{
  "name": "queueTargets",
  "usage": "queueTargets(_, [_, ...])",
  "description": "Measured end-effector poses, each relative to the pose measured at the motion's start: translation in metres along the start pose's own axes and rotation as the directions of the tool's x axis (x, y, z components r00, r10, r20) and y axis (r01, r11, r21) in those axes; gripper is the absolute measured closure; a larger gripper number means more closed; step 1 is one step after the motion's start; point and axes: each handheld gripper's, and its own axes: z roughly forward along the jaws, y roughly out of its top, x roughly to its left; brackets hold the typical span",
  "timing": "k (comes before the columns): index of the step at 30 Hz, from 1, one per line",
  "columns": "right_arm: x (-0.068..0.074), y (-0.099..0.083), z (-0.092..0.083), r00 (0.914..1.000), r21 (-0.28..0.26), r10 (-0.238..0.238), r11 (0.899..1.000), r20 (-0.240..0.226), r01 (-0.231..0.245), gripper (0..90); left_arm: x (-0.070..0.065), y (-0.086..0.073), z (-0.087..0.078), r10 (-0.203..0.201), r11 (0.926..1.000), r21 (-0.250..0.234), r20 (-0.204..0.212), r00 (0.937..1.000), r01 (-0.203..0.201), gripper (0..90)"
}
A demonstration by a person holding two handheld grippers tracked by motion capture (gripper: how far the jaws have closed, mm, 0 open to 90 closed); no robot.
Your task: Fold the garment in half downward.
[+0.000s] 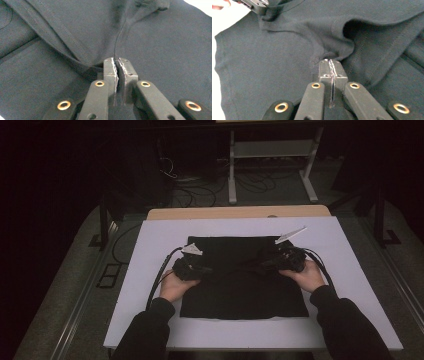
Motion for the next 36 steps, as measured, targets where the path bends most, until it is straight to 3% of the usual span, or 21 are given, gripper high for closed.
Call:
queueTargets(14, [0.006, -0.015, -0.025, 0.999, -0.065, 0.015, 0.998, -0.043, -0.018, 87.9, -0.007, 0.0, -0.008, 0.002, 0.9994, -0.034, 0.012, 0.9999, -0.002, 83.9])
queueTargets(36, [0.018, -0.043, -0.038, 0.9966, -0.077, 0.036, 0.996, -0.074, -0.041, 87.9, -0.026, -0.01, -0.018, 0.012, 0.9993, -0.035, 0.041, 0.9991, -0.011, 84.0])
